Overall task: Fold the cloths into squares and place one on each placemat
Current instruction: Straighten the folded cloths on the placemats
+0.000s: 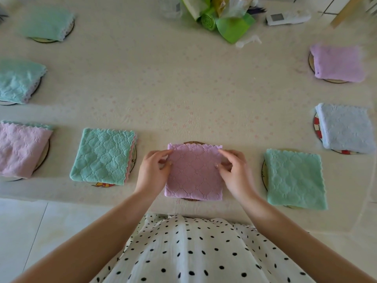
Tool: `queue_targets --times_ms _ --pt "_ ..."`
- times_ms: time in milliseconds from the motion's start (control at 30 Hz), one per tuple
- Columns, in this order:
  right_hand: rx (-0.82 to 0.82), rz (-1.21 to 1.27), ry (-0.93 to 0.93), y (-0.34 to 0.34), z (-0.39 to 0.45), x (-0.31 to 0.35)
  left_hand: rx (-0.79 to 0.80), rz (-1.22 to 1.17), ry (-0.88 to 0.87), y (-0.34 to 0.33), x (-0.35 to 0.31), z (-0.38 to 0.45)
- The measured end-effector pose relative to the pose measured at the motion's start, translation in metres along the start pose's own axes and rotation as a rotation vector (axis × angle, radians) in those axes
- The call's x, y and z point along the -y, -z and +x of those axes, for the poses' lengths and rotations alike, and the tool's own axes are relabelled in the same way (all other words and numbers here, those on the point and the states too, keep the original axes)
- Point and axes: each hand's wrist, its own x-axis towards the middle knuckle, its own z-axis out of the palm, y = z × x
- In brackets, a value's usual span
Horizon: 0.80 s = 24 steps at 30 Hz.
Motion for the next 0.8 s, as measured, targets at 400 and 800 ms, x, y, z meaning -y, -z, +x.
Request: queue_targets --times_ms 400,800 --pt "0.145 -0.716 0.428 -0.034 -0.008 -0.007 0.194 0.776 -0.539 -0.031 0.017 -0.007" --pt "0.12 -0.313 0.416 -0.025 0.001 0.024 0.052 0.304 -0.373 0.03 0.021 0.005"
